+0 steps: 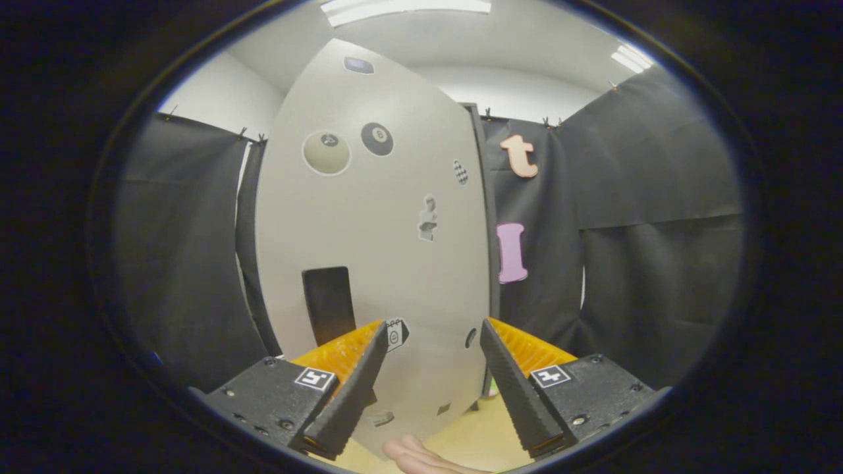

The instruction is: Open the shoe cabinet door, grab the shoes and put them into the shoe cabinet, then close the shoe cabinet door.

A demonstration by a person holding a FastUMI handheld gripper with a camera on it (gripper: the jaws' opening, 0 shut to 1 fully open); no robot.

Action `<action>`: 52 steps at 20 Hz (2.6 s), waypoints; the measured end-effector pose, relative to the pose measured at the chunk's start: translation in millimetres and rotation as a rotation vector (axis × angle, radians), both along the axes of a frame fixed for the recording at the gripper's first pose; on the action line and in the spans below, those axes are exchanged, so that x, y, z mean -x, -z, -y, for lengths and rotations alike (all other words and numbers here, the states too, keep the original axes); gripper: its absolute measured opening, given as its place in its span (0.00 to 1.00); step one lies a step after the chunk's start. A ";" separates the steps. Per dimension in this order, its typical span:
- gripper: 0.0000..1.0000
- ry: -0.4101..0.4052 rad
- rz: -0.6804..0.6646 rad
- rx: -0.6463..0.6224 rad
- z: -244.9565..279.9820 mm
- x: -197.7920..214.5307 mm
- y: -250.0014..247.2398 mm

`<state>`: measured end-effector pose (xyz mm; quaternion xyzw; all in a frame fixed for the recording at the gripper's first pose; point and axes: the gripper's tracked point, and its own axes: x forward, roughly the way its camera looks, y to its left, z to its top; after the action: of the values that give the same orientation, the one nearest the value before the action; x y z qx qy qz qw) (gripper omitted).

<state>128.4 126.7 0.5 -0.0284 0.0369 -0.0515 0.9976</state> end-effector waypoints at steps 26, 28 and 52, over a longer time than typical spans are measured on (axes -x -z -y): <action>0.97 -0.047 0.097 0.076 -72.3 120.7 8.3; 0.97 -0.054 0.127 0.074 -77.3 141.2 3.7; 0.97 -0.032 0.071 0.058 -51.9 223.5 44.1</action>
<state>-95.1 178.6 -43.7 -0.0558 -0.0003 -0.0376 0.9977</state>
